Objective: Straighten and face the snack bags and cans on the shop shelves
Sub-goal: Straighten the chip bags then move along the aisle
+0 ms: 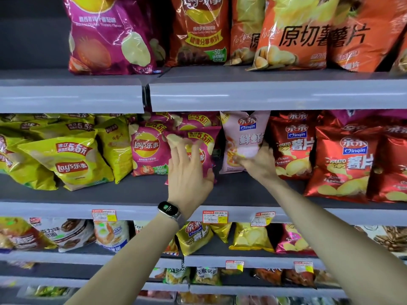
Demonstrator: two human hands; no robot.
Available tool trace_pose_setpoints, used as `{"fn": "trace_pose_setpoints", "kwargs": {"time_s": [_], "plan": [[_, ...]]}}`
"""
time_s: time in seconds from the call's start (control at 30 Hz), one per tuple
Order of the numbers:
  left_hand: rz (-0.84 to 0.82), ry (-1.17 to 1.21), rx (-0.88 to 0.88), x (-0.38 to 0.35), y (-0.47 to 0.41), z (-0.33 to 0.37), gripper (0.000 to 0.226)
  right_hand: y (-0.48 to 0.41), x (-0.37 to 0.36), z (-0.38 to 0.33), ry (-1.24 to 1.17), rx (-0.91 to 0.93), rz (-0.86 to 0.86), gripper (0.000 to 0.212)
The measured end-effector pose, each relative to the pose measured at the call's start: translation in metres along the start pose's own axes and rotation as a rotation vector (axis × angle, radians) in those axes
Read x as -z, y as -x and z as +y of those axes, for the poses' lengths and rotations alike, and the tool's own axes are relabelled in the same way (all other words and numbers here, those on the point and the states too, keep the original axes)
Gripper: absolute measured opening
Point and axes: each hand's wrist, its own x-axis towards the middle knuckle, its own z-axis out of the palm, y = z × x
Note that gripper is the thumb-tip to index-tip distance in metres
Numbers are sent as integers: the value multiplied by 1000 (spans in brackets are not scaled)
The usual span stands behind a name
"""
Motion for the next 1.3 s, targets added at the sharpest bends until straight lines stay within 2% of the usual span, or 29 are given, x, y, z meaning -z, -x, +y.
{"fn": "trace_pose_setpoints", "kwargs": {"time_s": [0.07, 0.13, 0.23, 0.3, 0.43, 0.57, 0.73, 0.87, 1.0, 1.1, 1.3], "plan": [[7, 65, -163, -4, -2, 13, 50, 5, 2, 2, 10, 35, -8, 110], [-58, 116, -251, -11, -5, 27, 46, 12, 7, 4, 13, 89, 6, 99], [-197, 89, -273, -26, -12, 48, 62, 27, 25, 14, 3, 228, 113, 59], [-277, 62, -219, -40, -17, 59, 78, 37, 42, 24, 4, 292, 227, 47], [-378, 238, 29, -73, -25, 76, 103, 49, 68, 54, 150, 268, 318, 58], [-373, 297, 133, -97, -34, 86, 109, 47, 79, 78, 172, 118, 203, 70], [-360, 197, 195, -106, -45, 93, 107, 36, 85, 77, 179, 120, 95, 69], [-298, 103, 196, -108, -50, 94, 116, 28, 85, 71, 172, 82, 57, 71], [-247, 59, 165, -113, -44, 97, 114, 41, 77, 69, 191, 83, -6, 70], [-265, 65, 127, -113, -41, 96, 110, 42, 72, 74, 218, 39, -79, 59], [-333, 140, 11, -99, -37, 85, 101, 33, 74, 70, 237, -10, -123, 50]]}}
